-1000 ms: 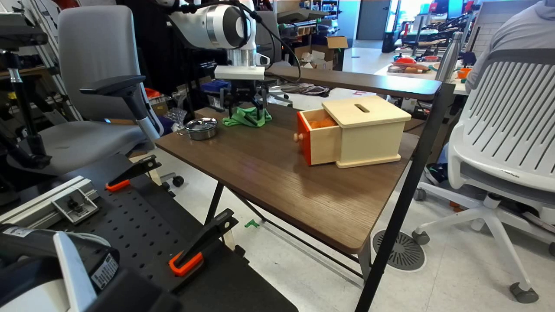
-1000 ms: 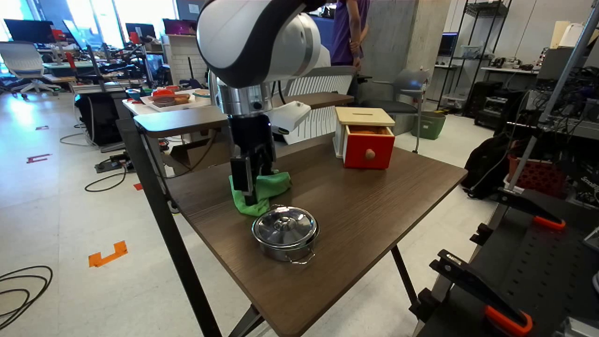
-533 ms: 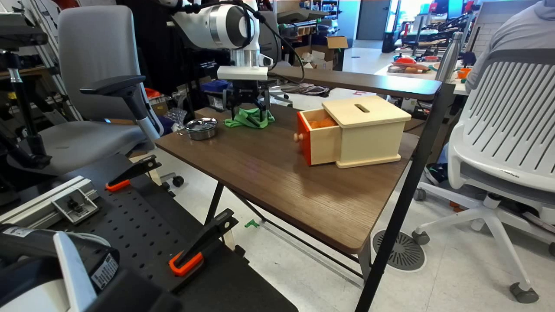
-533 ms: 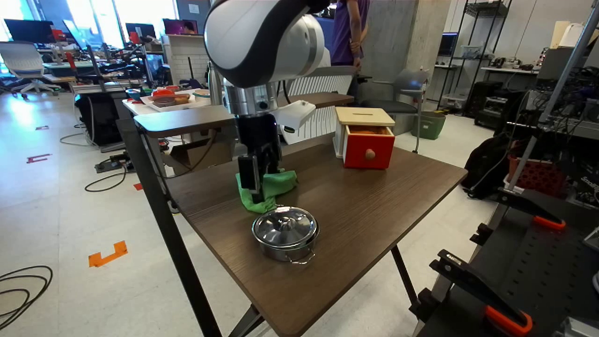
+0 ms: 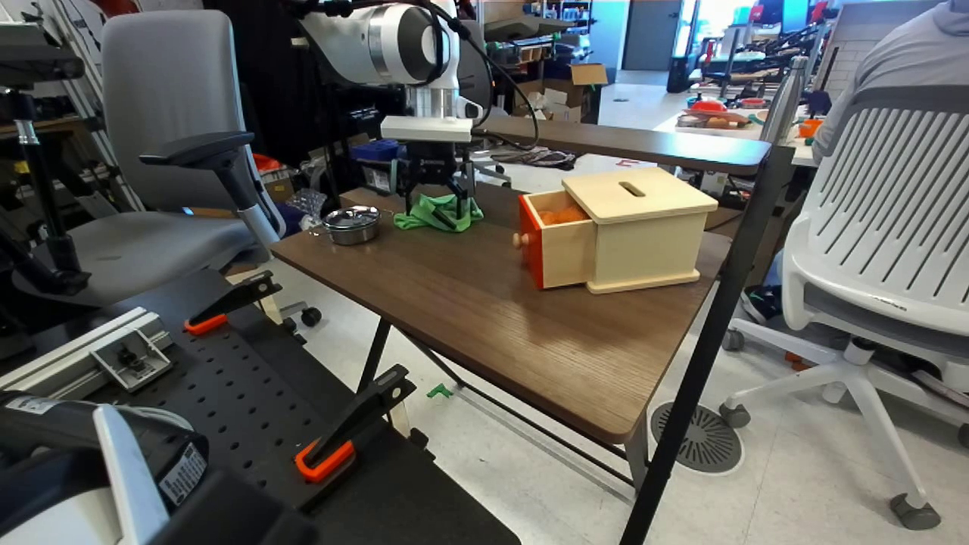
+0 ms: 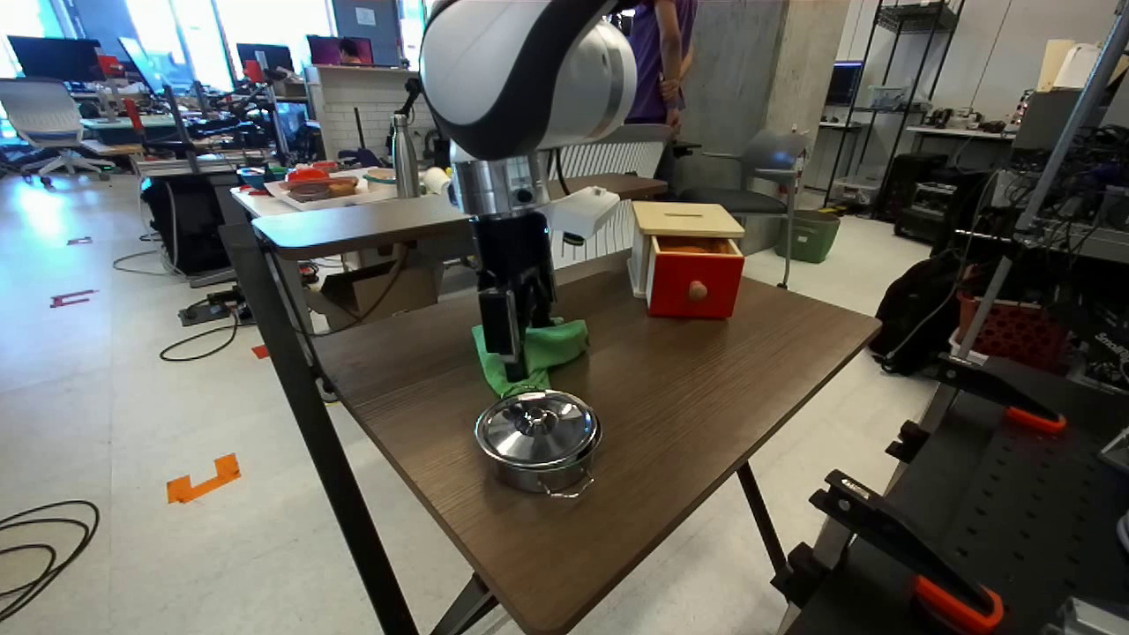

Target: Move the green towel to the right

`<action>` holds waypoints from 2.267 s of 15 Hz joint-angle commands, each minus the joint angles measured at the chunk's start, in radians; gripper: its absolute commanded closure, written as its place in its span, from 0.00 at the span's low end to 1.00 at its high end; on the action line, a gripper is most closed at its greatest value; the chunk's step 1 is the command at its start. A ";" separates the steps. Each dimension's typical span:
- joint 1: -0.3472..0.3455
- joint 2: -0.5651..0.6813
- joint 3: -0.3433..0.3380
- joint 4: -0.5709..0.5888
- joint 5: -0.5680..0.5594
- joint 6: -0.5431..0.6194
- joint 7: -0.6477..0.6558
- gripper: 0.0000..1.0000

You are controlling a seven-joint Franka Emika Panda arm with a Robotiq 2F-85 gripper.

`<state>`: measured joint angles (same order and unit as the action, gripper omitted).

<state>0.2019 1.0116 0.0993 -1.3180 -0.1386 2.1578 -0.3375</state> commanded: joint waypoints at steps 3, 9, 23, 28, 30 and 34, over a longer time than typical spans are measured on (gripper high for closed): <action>-0.045 -0.129 0.003 -0.196 -0.020 0.036 0.006 0.00; -0.088 -0.218 0.000 -0.329 -0.016 0.080 0.012 0.00; -0.113 -0.399 0.063 -0.547 0.001 0.232 -0.030 0.00; -0.119 -0.403 0.104 -0.526 0.020 0.226 -0.101 0.00; -0.111 -0.376 0.104 -0.489 0.015 0.214 -0.107 0.00; -0.095 -0.309 0.089 -0.406 0.005 0.178 -0.084 0.00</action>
<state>0.1032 0.6414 0.1918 -1.8058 -0.1326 2.3646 -0.4131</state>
